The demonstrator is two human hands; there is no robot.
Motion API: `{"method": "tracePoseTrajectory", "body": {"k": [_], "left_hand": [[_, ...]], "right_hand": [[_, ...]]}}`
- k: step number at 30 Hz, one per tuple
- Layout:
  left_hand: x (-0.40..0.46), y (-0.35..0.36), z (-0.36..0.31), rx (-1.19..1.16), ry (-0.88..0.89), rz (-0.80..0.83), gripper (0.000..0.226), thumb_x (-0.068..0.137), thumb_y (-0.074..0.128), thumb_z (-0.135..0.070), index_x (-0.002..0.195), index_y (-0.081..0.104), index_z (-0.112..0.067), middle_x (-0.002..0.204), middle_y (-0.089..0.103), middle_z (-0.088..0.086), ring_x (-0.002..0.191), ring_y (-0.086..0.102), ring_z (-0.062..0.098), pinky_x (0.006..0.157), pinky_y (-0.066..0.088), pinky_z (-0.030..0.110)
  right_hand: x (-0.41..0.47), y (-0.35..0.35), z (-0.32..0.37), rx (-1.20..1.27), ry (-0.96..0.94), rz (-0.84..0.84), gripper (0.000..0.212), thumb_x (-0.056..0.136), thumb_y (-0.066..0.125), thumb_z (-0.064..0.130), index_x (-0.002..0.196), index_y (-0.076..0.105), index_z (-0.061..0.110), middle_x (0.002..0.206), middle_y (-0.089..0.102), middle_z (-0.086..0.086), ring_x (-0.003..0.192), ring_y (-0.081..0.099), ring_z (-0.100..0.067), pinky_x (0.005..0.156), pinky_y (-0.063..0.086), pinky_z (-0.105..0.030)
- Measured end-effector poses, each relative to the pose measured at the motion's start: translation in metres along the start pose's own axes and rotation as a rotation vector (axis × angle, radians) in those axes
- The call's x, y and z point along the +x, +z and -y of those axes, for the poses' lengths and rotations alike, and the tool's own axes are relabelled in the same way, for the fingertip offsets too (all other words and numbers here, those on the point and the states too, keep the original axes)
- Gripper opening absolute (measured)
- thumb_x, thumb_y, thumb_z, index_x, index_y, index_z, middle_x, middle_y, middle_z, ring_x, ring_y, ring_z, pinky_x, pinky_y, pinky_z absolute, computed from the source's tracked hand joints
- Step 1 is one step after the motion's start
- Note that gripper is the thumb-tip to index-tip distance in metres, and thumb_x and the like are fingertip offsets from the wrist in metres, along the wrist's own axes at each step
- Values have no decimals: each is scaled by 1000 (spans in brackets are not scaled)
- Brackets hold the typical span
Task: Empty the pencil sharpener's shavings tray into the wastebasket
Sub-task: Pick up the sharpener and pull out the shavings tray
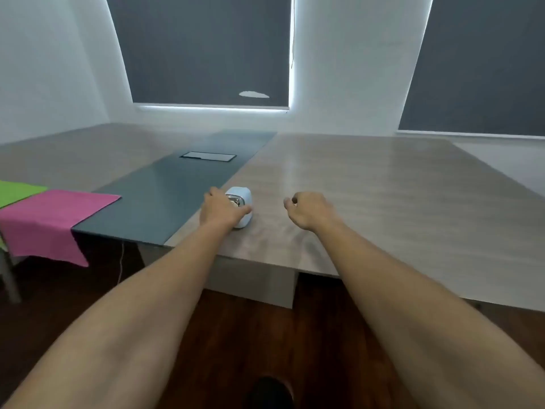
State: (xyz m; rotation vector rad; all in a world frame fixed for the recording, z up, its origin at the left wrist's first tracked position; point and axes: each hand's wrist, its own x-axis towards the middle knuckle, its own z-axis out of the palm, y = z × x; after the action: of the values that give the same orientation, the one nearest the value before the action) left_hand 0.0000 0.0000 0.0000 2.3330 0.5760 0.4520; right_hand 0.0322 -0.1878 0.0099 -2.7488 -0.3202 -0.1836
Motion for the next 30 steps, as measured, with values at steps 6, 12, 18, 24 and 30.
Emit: {"method": "tracePoseTrajectory", "body": {"k": [6, 12, 18, 24, 30], "left_hand": [[11, 17, 9, -164, -104, -48, 75, 66, 84, -37, 124, 50, -5, 126, 59, 14, 115, 57, 34, 90, 46, 39], [13, 14, 5, -517, -199, -10, 38, 63, 77, -37, 87, 68, -9, 89, 67, 3, 88, 65, 23, 72, 55, 30], [-1, 6, -10, -873, -237, 216, 31, 73, 70, -37, 92, 63, -14, 96, 70, 10, 80, 69, 25, 59, 57, 32], [-19, 8, -27, -892, -138, 381, 23, 82, 64, -34, 94, 66, -15, 91, 71, 9, 73, 66, 22, 55, 52, 28], [-28, 6, -41, -879, -66, 449, 24, 84, 63, -30, 99, 67, -11, 91, 71, 9, 75, 65, 21, 61, 54, 30]], "right_hand": [[13, 9, -6, 36, -35, -93, 46, 94, 33, 43, 93, 68, 13, 98, 69, -12, 105, 55, -35, 81, 49, -41], [12, 1, -1, 388, 109, 51, 41, 93, 39, 43, 80, 62, 12, 82, 67, -7, 79, 62, -31, 66, 49, -34], [-11, -11, 4, 836, 305, 415, 63, 88, 44, 60, 116, 59, 5, 111, 69, -13, 78, 70, -31, 62, 58, -34], [-24, -13, -6, 1158, 289, 460, 71, 82, 59, 64, 120, 60, 4, 111, 66, -12, 84, 68, -29, 70, 59, -39], [-32, -20, -16, 1307, 263, 427, 62, 81, 70, 51, 122, 62, 4, 106, 66, -10, 88, 66, -25, 74, 60, -36]]}}
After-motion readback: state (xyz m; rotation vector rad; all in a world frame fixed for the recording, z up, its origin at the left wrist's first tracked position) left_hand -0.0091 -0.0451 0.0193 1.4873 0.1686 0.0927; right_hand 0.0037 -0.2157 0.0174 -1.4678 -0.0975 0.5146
